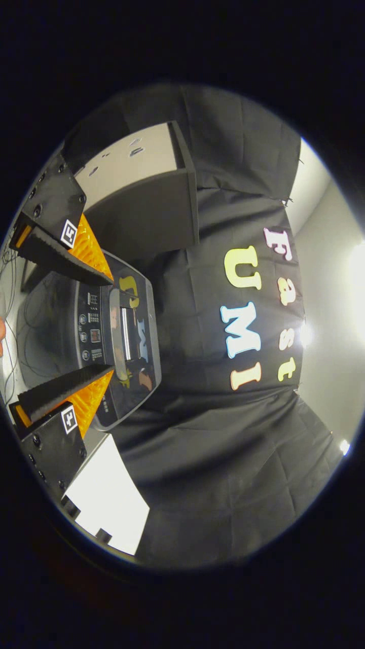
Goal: Put the clothes into the washing machine and then close the washing machine lid.
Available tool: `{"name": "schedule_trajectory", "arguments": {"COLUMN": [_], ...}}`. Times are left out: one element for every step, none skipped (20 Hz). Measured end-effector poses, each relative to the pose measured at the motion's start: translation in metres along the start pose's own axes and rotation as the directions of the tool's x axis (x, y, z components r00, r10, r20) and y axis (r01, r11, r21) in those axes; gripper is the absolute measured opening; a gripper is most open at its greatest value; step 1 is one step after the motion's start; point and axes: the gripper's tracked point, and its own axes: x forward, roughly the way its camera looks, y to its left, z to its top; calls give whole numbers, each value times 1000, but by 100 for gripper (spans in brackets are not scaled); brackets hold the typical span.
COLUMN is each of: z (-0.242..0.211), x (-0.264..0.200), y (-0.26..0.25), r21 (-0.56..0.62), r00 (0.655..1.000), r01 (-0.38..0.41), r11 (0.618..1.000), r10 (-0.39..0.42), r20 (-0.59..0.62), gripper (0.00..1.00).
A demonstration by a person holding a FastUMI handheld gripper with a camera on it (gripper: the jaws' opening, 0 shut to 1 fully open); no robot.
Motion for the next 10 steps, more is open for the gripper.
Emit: {"name": "schedule_trajectory", "arguments": {"z": [3, 3, 4, 3, 3, 2, -1, -1, -4, -11], "x": [-13, -26, -35, -44, -53, -62, -71, -80, -86, -90], "y": [-1, 0, 0, 0, -1, 0, 1, 4, 7, 8], "r21": [9, 7, -1, -12, -19, -26, -27, -24, -31, -46], "r00": [1000, 1000, 1000, 1000, 999, 999, 999, 998, 997, 998], "r01": [1, 1, -1, 0, -2, -5, -9, -20, -28, -26], "r11": [1000, 1000, 1000, 1000, 1000, 1000, 1000, 1000, 999, 999], "r10": [-1, -1, 1, 1, 3, 6, 10, 22, 30, 29], "r20": [14, 23, 29, 31, 38, 43, 46, 61, 66, 61], "gripper": [96, 96, 96, 96, 96, 96, 96, 96, 96, 96]}}
